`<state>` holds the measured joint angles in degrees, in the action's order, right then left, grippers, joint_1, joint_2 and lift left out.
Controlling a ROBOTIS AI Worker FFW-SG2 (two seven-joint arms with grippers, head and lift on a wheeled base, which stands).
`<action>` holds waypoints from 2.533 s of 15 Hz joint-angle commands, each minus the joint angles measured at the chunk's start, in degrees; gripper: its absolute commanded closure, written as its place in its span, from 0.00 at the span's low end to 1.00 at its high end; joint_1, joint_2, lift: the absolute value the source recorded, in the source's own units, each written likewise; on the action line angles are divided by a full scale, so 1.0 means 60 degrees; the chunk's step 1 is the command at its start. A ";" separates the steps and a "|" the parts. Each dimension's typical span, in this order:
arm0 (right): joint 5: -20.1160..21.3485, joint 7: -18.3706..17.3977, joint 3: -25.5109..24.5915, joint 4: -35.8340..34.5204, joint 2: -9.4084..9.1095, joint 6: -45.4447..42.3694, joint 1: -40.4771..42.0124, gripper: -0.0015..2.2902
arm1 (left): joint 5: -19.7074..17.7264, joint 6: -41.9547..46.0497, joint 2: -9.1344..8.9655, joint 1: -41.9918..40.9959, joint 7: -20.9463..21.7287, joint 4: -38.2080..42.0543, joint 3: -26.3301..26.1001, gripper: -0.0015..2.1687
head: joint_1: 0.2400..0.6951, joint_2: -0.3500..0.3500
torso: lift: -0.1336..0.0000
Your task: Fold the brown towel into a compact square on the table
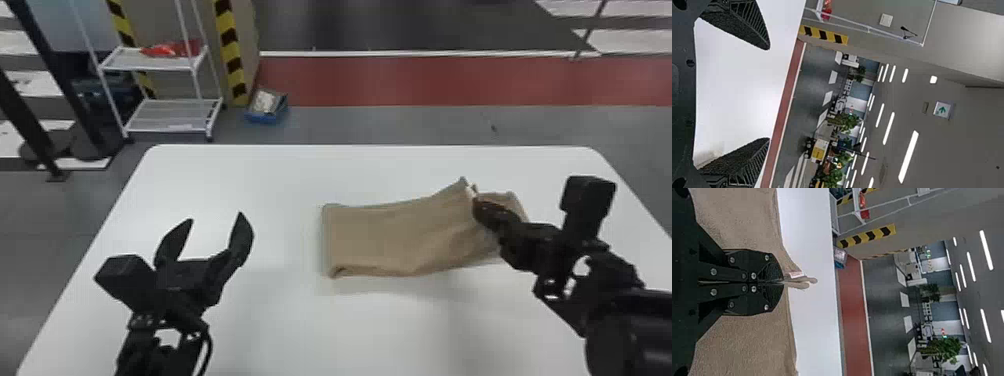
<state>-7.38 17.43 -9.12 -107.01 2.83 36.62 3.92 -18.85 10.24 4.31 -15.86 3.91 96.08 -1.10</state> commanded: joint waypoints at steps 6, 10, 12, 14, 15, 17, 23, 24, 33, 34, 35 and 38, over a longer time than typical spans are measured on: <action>-0.0278 0.0216 -0.0618 0.0579 0.0070 0.0307 -0.0594 0.57 | -0.0037 -0.0001 0.0044 0.0037 0.0022 -0.0047 -0.0036 0.02 | 1.00 0.46 | 0.26; -0.0689 0.0289 -0.1468 0.0813 0.0363 0.0394 -0.0843 0.57 | -0.0110 0.0029 0.0088 0.0124 0.0022 -0.0266 -0.0036 0.02 | 1.00 0.40 | 0.26; -0.0484 0.0435 -0.1321 0.1853 0.0495 -0.0221 -0.1107 0.57 | -0.0125 0.0058 0.0073 0.0198 0.0037 -0.0354 -0.0109 0.02 | 1.00 0.37 | 0.26; -0.0498 0.0699 -0.1409 0.2425 0.0524 -0.0484 -0.1444 0.57 | -0.0110 0.0058 0.0073 0.0198 0.0037 -0.0398 -0.0139 0.02 | 1.00 0.36 | 0.26; -0.0557 0.0802 -0.1439 0.2439 0.0539 -0.0455 -0.1532 0.57 | -0.0125 0.0058 0.0073 0.0198 0.0022 -0.0398 -0.0139 0.02 | 1.00 0.36 | 0.26; -0.0908 0.1007 -0.1644 0.2278 0.0612 -0.0455 -0.1620 0.57 | -0.0110 0.0058 0.0088 0.0198 0.0022 -0.0398 -0.0109 0.02 | 1.00 0.35 | 0.26; -0.0835 0.1197 -0.2010 0.4387 0.1345 -0.0690 -0.2455 0.01 | -0.0125 0.0117 0.0073 0.0212 0.0037 -0.0530 -0.0183 0.02 | 1.00 0.31 | 0.26; -0.0645 0.1182 -0.2112 0.4754 0.1345 -0.0748 -0.2528 0.00 | -0.0125 0.0117 0.0073 0.0227 0.0037 -0.0530 -0.0256 0.02 | 1.00 0.29 | 0.26; -0.0176 0.1226 -0.2464 0.5135 0.1784 -0.0895 -0.2455 0.03 | -0.0125 0.0175 0.0088 0.0417 0.0052 -0.0823 -0.0388 0.02 | 1.00 0.18 | 0.26; -0.0117 0.1241 -0.2420 0.5281 0.1784 -0.1070 -0.2455 0.03 | -0.0125 0.0175 0.0088 0.0476 0.0052 -0.0867 -0.0446 0.02 | 1.00 0.18 | 0.26; -0.0059 0.1314 -0.2376 0.5427 0.1784 -0.1363 -0.2455 0.04 | -0.0125 0.0175 0.0102 0.0549 0.0052 -0.0926 -0.0519 0.02 | 1.00 0.17 | 0.26; -0.0059 0.1490 -0.2332 0.6013 0.1784 -0.2037 -0.2484 0.04 | -0.0110 0.0761 0.0132 0.0754 0.0169 -0.1277 -0.0681 0.02 | 1.00 0.16 | 0.26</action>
<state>-7.76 26.19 -23.14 -72.53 13.53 26.17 -10.88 -19.59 13.10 5.01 -11.91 4.80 89.48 -4.65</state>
